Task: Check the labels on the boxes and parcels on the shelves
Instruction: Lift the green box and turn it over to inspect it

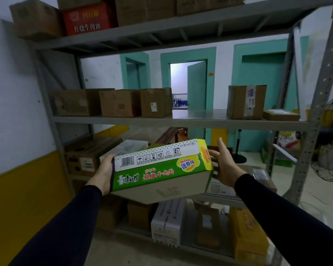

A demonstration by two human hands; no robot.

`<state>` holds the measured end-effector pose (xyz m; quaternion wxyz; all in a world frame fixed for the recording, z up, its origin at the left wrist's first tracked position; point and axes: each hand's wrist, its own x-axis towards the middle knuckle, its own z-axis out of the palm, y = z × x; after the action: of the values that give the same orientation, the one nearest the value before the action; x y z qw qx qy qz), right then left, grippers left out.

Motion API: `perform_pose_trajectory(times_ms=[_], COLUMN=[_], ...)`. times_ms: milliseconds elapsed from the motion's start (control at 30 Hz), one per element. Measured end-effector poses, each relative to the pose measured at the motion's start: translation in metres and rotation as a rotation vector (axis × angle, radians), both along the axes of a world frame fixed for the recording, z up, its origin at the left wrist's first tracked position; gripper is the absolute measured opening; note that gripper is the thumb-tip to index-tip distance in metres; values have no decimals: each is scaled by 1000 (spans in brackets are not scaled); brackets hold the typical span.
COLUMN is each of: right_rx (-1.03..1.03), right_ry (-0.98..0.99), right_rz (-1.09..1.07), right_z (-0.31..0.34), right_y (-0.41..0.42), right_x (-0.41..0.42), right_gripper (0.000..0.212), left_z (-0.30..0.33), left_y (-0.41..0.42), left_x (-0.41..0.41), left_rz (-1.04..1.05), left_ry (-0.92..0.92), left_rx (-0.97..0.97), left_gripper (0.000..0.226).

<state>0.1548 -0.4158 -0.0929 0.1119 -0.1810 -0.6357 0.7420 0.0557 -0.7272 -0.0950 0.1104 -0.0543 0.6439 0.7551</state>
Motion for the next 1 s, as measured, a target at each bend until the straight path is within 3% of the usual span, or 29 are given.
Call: perform_pose_trajectory(times_ms=[67, 233, 467, 700, 767, 1000], right_rx=[11, 74, -66, -76, -83, -78], right_ry=[5, -58, -49, -40, -14, 85], right_rz=[-15, -33, -65, -76, -59, -119], right_z=[2, -1, -14, -17, -17, -22], right_y=[-5, -2, 16, 11, 8, 11], right_x=[1, -1, 0, 1, -1, -2], right_gripper=[64, 69, 69, 69, 69, 58], left_z=[-1, 9, 43, 42, 35, 29], left_y=[-4, -2, 10, 9, 7, -2], left_x=[0, 4, 15, 0, -9, 0], left_rz=[2, -32, -212, -188, -158, -117], left_ry=[-8, -47, -93, -141, -121, 99], left_rx=[-8, -53, -189, -235, -247, -148], left_gripper=[49, 51, 93, 101, 90, 12])
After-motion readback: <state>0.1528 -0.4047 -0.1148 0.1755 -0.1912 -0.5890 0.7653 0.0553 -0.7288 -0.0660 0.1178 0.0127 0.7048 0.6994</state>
